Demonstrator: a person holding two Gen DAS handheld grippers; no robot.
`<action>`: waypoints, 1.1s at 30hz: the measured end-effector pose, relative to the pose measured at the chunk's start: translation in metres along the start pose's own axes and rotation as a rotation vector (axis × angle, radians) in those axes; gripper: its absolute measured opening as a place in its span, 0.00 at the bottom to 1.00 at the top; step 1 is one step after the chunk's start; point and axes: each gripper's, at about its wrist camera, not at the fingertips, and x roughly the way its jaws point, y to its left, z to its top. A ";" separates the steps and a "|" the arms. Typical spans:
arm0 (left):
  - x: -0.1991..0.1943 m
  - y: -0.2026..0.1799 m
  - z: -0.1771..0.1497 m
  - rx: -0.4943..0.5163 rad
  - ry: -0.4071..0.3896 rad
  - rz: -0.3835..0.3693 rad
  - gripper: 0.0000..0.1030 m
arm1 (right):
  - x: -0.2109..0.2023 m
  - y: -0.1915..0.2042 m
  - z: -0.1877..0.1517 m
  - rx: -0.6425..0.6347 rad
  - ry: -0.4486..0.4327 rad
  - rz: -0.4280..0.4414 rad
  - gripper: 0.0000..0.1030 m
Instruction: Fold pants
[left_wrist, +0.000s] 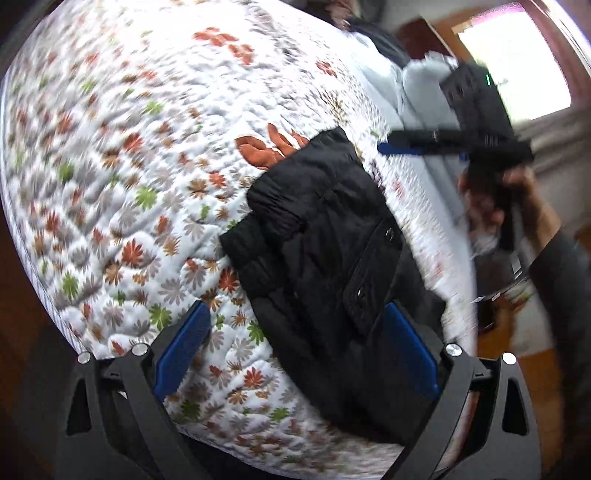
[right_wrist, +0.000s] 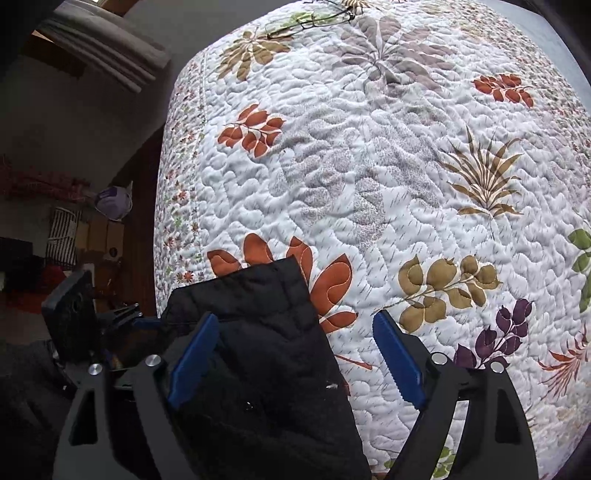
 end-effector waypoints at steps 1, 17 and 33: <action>-0.002 0.006 0.002 -0.043 -0.002 -0.039 0.92 | 0.001 0.000 0.001 0.002 0.007 0.006 0.84; 0.013 0.009 0.004 -0.215 0.062 -0.193 0.93 | 0.017 -0.012 0.002 0.028 0.068 0.085 0.88; 0.018 0.010 0.001 -0.273 0.031 -0.211 0.76 | 0.061 -0.025 0.009 0.002 0.220 0.316 0.89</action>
